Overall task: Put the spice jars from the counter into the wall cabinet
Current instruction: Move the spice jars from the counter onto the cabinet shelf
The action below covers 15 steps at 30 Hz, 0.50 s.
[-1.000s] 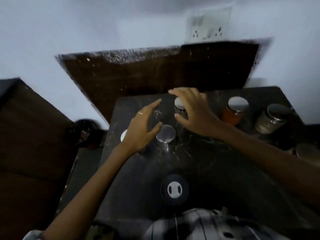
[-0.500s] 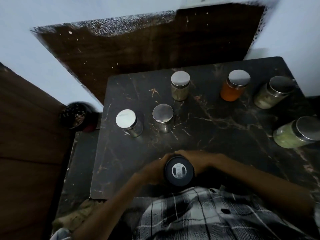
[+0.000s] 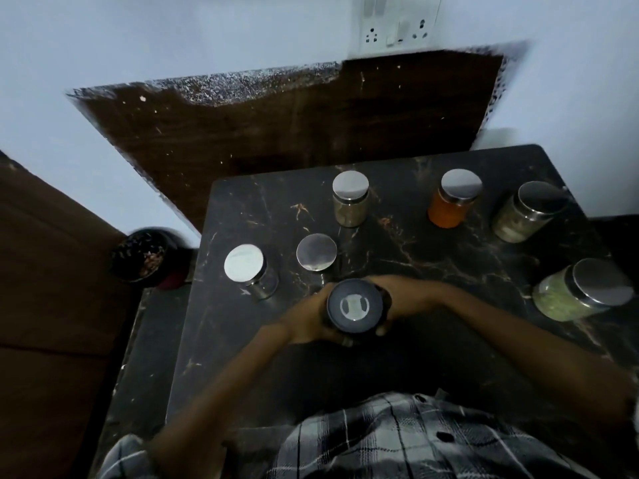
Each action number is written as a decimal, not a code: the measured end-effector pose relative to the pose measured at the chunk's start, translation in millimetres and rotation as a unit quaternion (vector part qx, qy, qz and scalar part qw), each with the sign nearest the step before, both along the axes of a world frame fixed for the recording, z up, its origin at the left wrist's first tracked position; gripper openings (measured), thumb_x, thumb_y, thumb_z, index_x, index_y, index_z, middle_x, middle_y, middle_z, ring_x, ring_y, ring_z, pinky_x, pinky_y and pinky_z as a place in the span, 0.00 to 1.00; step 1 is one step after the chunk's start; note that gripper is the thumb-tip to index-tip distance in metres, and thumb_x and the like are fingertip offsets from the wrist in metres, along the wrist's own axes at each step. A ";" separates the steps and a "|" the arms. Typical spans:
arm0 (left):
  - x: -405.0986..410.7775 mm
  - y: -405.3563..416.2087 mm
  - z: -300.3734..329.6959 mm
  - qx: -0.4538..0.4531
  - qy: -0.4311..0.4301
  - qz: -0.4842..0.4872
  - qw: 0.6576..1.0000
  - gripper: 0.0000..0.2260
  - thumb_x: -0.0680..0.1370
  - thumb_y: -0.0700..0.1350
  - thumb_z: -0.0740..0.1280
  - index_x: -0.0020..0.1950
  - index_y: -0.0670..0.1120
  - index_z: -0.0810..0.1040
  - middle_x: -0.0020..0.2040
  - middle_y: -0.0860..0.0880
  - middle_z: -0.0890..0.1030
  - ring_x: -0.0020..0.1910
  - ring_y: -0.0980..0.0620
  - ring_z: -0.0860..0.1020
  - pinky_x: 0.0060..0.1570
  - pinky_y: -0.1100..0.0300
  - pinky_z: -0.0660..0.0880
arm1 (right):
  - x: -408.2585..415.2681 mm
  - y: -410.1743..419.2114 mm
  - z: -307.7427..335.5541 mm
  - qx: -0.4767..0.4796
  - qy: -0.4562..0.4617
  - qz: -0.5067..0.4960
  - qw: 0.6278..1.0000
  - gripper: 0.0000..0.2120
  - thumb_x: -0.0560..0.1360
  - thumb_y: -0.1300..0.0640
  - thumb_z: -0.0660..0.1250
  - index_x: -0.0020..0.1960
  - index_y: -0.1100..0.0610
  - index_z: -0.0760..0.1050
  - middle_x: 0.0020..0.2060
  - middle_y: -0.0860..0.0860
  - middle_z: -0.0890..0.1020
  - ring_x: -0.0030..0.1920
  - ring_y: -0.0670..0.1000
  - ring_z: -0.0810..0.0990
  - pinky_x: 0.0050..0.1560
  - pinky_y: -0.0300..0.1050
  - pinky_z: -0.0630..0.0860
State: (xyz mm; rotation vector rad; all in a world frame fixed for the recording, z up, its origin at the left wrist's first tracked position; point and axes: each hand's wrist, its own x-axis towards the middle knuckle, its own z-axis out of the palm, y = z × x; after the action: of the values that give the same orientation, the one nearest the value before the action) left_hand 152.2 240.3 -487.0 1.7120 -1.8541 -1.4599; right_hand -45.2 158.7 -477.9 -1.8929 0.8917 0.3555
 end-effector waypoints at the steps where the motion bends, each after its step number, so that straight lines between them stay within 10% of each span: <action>1: 1.7 -8.8 4.1 -0.013 0.023 0.000 1.000 0.40 0.66 0.42 0.79 0.73 0.46 0.63 0.69 0.48 0.72 0.68 0.51 0.71 0.67 0.53 0.69 | -3.7 -10.2 8.3 0.022 -0.027 -0.029 0.999 0.36 0.63 0.59 0.77 0.68 0.52 0.67 0.60 0.47 0.77 0.60 0.47 0.76 0.52 0.32 0.71; 6: 8.7 -64.9 61.3 -0.089 0.078 0.001 0.993 0.38 0.67 0.39 0.77 0.71 0.53 0.61 0.65 0.60 0.71 0.63 0.67 0.70 0.60 0.75 0.68 | -25.3 -63.7 69.9 0.101 -0.178 -0.126 0.971 0.36 0.61 0.59 0.79 0.64 0.40 0.70 0.61 0.42 0.78 0.62 0.43 0.76 0.57 0.40 0.75; 15: -16.4 -144.6 214.4 -0.248 0.221 0.076 0.940 0.21 0.71 0.53 0.70 0.62 0.57 0.71 0.57 0.57 0.80 0.55 0.62 0.79 0.48 0.69 0.76 | -43.9 -114.7 192.9 -0.029 -0.408 -0.264 0.874 0.26 0.60 0.45 0.77 0.57 0.40 0.76 0.57 0.45 0.82 0.60 0.48 0.79 0.57 0.48 0.78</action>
State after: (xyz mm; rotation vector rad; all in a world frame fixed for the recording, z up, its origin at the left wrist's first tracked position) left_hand 135.8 95.7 -272.7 1.1466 -1.6183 -1.0764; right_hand -89.1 44.0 -285.0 -1.5291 0.7701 -0.7649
